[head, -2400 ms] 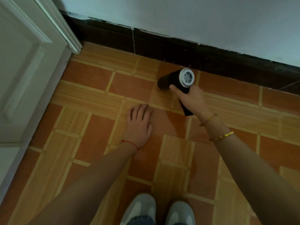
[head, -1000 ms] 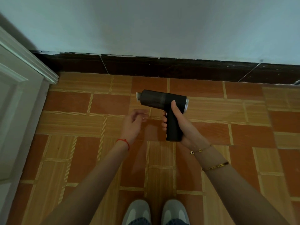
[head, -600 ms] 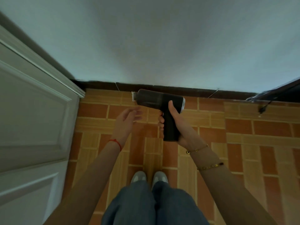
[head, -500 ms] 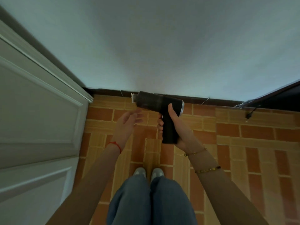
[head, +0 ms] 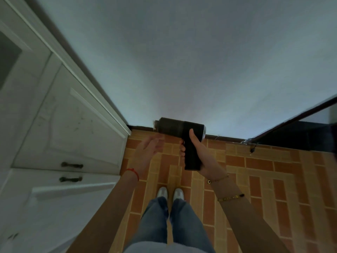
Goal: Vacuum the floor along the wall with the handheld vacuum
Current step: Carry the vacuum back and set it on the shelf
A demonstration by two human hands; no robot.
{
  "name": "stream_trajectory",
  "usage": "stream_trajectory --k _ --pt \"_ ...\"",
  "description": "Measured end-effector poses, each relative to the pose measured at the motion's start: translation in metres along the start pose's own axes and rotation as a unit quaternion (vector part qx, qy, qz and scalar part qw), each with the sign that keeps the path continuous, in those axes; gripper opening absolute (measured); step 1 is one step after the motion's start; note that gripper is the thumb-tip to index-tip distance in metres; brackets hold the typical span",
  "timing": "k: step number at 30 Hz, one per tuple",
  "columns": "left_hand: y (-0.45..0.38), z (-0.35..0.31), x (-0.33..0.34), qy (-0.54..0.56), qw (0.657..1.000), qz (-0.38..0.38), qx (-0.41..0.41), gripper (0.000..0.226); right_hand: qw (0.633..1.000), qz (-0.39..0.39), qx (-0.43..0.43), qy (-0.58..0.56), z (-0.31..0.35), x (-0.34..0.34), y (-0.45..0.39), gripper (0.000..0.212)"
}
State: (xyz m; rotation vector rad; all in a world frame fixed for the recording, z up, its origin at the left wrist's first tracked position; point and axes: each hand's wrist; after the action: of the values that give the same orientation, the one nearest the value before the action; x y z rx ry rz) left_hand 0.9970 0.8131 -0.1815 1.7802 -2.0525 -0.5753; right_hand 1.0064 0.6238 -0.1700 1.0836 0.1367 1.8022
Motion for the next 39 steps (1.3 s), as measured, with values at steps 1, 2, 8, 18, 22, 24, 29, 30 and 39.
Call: stream_trajectory --k 1,2,8,18,22,24,29,30,39 --pt "0.008 -0.004 0.001 -0.006 1.0 -0.002 0.001 0.02 1.0 0.002 0.0 -0.002 0.002 0.006 0.006 0.044" --pt "0.017 -0.006 0.0 -0.013 1.0 -0.001 0.005 0.021 1.0 0.004 -0.002 -0.003 0.003 0.011 0.012 0.044" --pt "0.047 -0.013 0.002 -0.012 1.0 -0.007 0.007 0.02 1.0 0.012 -0.01 -0.005 0.0 0.026 0.034 0.046" --pt "0.077 -0.014 0.009 0.033 0.998 -0.036 0.033 0.028 0.999 0.035 0.024 0.008 -0.014 0.037 0.056 0.044" --pt "0.095 -0.001 0.009 0.06 0.995 -0.077 0.029 0.029 0.996 0.057 0.051 0.049 -0.022 0.046 0.056 0.044" --pt "0.106 0.007 0.005 0.081 0.989 -0.12 0.019 0.033 0.992 0.075 0.075 0.069 -0.029 0.055 0.052 0.045" --pt "0.146 0.028 -0.014 0.147 0.96 -0.236 0.024 0.03 0.972 0.141 0.126 0.14 -0.054 0.085 0.037 0.045" --pt "0.156 0.035 -0.019 0.157 0.953 -0.258 0.025 0.031 0.965 0.157 0.137 0.162 -0.061 0.092 0.034 0.045" --pt "0.256 0.086 -0.05 0.241 0.861 -0.446 0.05 0.02 0.882 0.195 0.197 0.381 -0.126 0.176 0.029 0.092"
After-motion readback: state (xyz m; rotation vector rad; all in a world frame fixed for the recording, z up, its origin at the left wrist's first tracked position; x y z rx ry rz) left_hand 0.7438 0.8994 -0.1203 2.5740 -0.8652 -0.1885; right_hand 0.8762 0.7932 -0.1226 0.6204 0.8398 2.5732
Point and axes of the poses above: each hand's wrist, its own y-axis away from the middle knuckle, its own x-axis out of the palm, z = x × y, and after that the axes turned 12 degrees about z, right-handed
